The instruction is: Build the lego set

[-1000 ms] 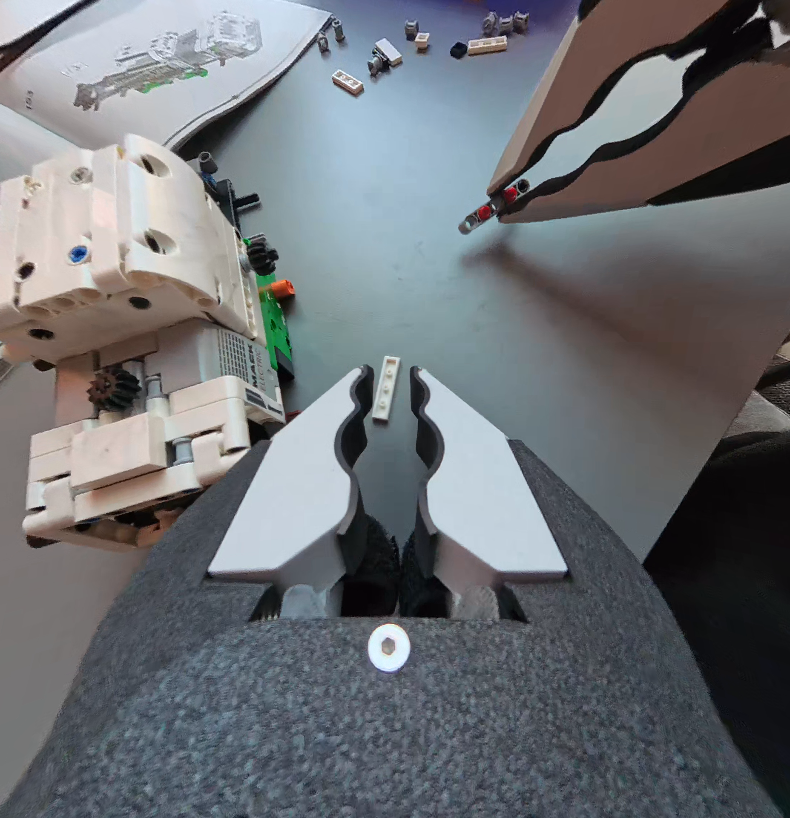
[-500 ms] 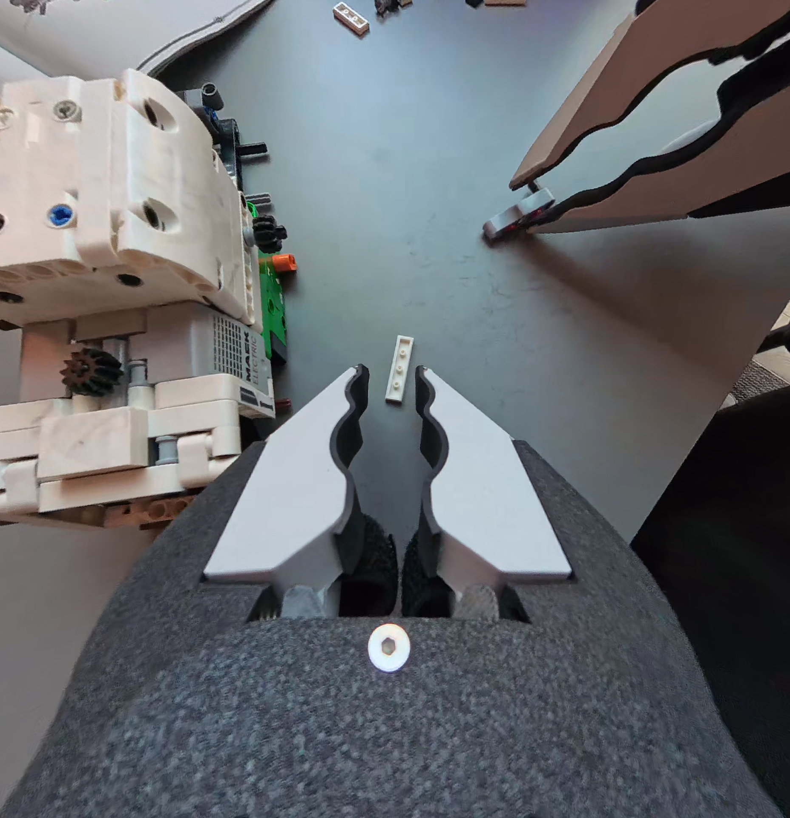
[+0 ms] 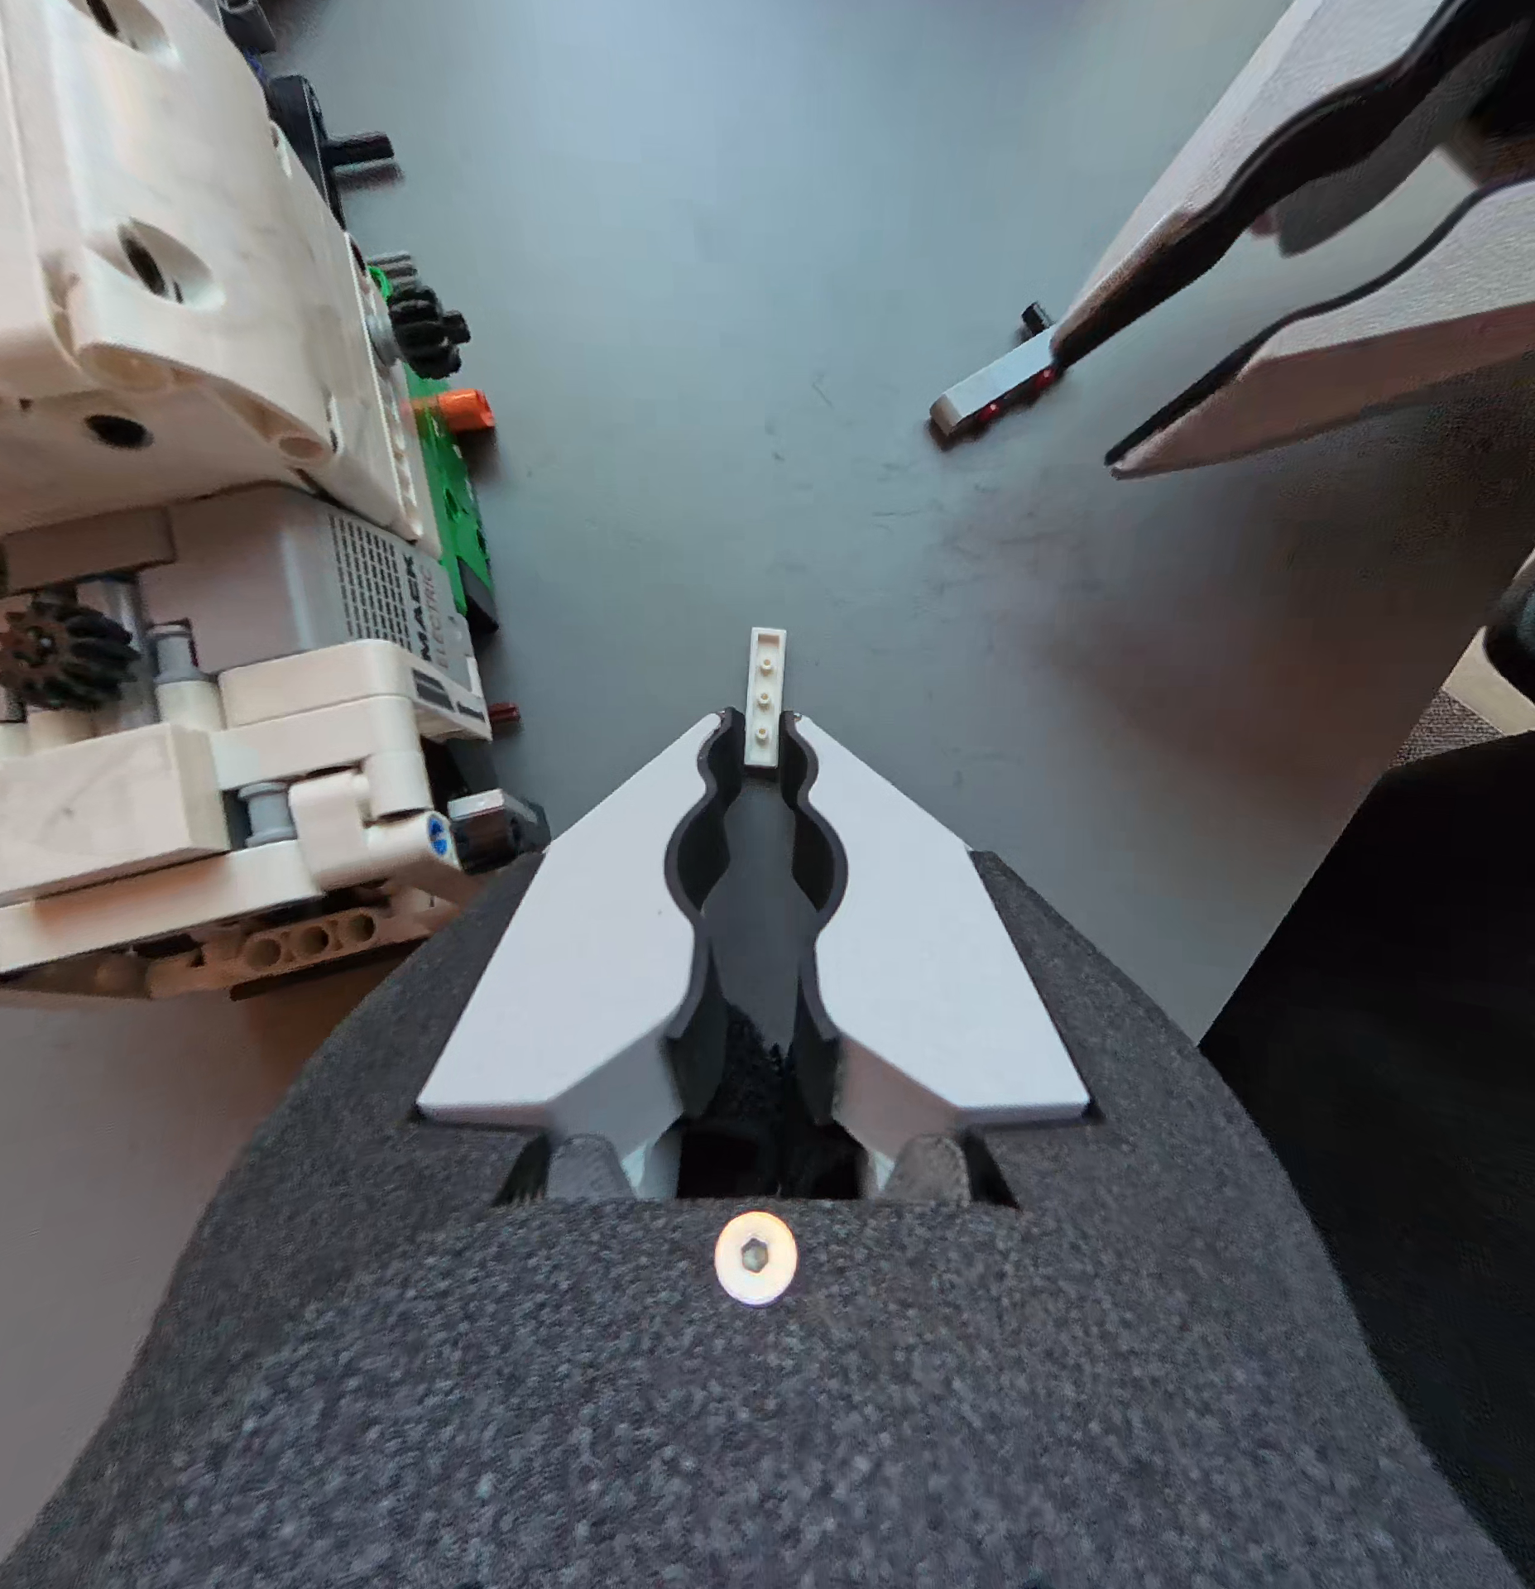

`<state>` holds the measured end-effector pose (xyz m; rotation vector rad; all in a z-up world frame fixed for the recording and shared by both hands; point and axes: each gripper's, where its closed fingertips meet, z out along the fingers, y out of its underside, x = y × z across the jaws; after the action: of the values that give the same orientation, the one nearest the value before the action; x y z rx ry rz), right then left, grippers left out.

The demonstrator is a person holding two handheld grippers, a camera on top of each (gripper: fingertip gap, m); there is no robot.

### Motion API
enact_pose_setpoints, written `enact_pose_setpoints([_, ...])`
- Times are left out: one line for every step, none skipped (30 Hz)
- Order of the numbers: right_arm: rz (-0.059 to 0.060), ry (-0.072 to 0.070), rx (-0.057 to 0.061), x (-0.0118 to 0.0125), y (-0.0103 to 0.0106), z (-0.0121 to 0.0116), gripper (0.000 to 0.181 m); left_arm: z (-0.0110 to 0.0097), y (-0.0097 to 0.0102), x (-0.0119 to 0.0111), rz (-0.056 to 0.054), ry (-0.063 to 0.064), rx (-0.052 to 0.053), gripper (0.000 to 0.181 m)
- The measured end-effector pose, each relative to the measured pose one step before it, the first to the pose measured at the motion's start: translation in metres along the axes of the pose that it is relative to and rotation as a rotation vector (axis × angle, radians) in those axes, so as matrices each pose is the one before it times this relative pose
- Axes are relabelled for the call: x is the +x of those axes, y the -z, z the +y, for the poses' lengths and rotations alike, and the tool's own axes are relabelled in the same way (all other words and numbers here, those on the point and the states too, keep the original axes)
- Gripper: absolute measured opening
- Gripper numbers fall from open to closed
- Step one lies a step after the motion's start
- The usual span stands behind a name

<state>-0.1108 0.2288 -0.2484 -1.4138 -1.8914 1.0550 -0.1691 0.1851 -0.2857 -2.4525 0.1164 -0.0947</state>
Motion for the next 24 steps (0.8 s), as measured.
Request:
enact_pose_setpoints([-0.0334, -0.0784, 0.0381, -0.00251, -0.00034, -0.00278, 0.021, -0.00459, 0.00158, 0.00378, 0.0149, -0.0080, 0.0351, 0.007])
enact_pose_setpoints([-0.0264, -0.0836, 0.0369, -0.00094, -0.00056, -0.00305, 0.021, -0.00846, 0.00319, 0.00797, 0.0377, -0.0073, 0.0579, 0.007])
enact_pose_setpoints([-0.0474, -0.0758, 0.0471, -0.00362, 0.00024, -0.00458, 0.023, -0.01207, 0.00449, 0.01009, 0.0471, -0.0067, 0.0761, 0.007])
enact_pose_setpoints([-0.0668, -0.0765, 0.0654, -0.00658, 0.00120, -0.00732, 0.025, -0.01516, 0.00495, 0.01217, 0.0582, -0.0020, 0.0928, 0.007])
enact_pose_setpoints([-0.0678, -0.0790, 0.0806, -0.00684, 0.00193, -0.00973, 0.026, -0.01643, 0.00450, 0.01240, 0.0639, 0.0139, 0.0982, 0.007])
enact_pose_setpoints([-0.0760, -0.0757, 0.0877, -0.00796, 0.00262, -0.01110, 0.028, -0.01505, 0.00327, 0.01035, 0.0565, 0.0326, 0.0906, 0.006])
enact_pose_setpoints([-0.0790, -0.0695, 0.0830, -0.00855, 0.00239, -0.01071, 0.027, -0.01248, 0.00196, 0.00939, 0.0578, 0.0465, 0.0776, 0.007])
enact_pose_setpoints([-0.0671, -0.0558, 0.0629, -0.00699, 0.00148, -0.00794, 0.027, -0.00989, 0.00098, 0.00852, 0.0579, 0.0519, 0.0660, 0.007])
enact_pose_setpoints([-0.0526, -0.0360, 0.0387, -0.00578, 0.00023, -0.00446, 0.026, -0.00703, 0.00025, 0.00610, 0.0441, 0.0469, 0.0531, 0.006])
enact_pose_setpoints([-0.0327, -0.0142, 0.0157, -0.00387, -0.00059, -0.00127, 0.026, -0.00465, -0.00029, 0.00414, 0.0346, 0.0417, 0.0408, 0.006])
enact_pose_setpoints([-0.0264, -0.0021, 0.0137, -0.00390, -0.00049, -0.00101, 0.025, -0.00297, -0.00062, 0.00333, 0.0313, 0.0356, 0.0289, 0.006])
enact_pose_setpoints([-0.0239, -0.0013, 0.0200, -0.00400, -0.00021, -0.00204, 0.022, -0.00162, -0.00055, 0.00143, 0.0197, 0.0288, 0.0188, 0.006])
enact_pose_setpoints([-0.0179, -0.0001, 0.0121, -0.00318, -0.00022, -0.00099, 0.021, -0.00162, -0.00031, -0.00016, 0.0082, 0.0239, 0.0183, 0.006])
enact_pose_setpoints([-0.0135, 0.0020, 0.0045, -0.00231, -0.00027, 0.00017, 0.019, -0.00159, 0.00010, 0.00017, 0.0100, 0.0193, 0.0160, 0.006])
enact_pose_setpoints([-0.0132, 0.0030, 0.0099, -0.00247, 0.00023, -0.00039, 0.016, -0.00165, 0.00025, 0.00005, 0.0093, 0.0192, 0.0151, 0.006])
enact_pose_setpoints([-0.0065, 0.0007, 0.0120, -0.00142, 0.00053, -0.00072, 0.015, -0.00257, 0.00093, -0.00056, 0.0045, 0.0186, 0.0206, 0.006])
enact_pose_setpoints([-0.0031, -0.0019, 0.0113, -0.00068, 0.00019, -0.00075, 0.015, -0.00139, 0.00055, 0.00063, 0.0101, 0.0123, 0.0116, 0.006])
enact_pose_setpoints([-0.0011, -0.0012, 0.0095, -0.00033, 0.00006, -0.00041, 0.015, 0.00113, -0.00031, 0.00167, 0.0136, 0.0067, -0.0052, 0.006])
enact_pose_setpoints([-0.0005, -0.0004, 0.0014, -0.00012, -0.00031, 0.00063, 0.015, 0.00175, -0.00069, 0.00096, 0.0054, 0.0018, -0.0063, 0.006])
enact_pose_setpoints([-0.0067, 0.0013, 0.0030, -0.00110, -0.00045, 0.00037, 0.015, 0.00109, -0.00057, 0.00108, 0.0043, 0.0011, -0.0010, 0.006])
enact_pose_setpoints([-0.0017, 0.0005, 0.0069, -0.00048, -0.00011, -0.00016, 0.015, 0.00021, -0.00022, 0.00099, 0.0056, 0.0073, 0.0048, 0.006])
enact_pose_setpoints([-0.0002, 0.0002, 0.0019, -0.00017, 0.00031, 0.00009, 0.013, -0.00029, 0.00012, 0.00085, 0.0071, 0.0116, 0.0064, 0.006])
enact_pose_setpoints([0.0038, 0.0035, 0.0016, 0.00032, 0.00063, -0.00001, 0.008, 0.00006, 0.00002, 0.00102, 0.0087, 0.0119, 0.0036, 0.006])
enact_pose_setpoints([0.0003, 0.0048, 0.0024, -0.00043, 0.00070, -0.00014, 0.007, 0.00042, -0.00009, 0.00022, 0.0039, 0.0097, 0.0013, 0.006])
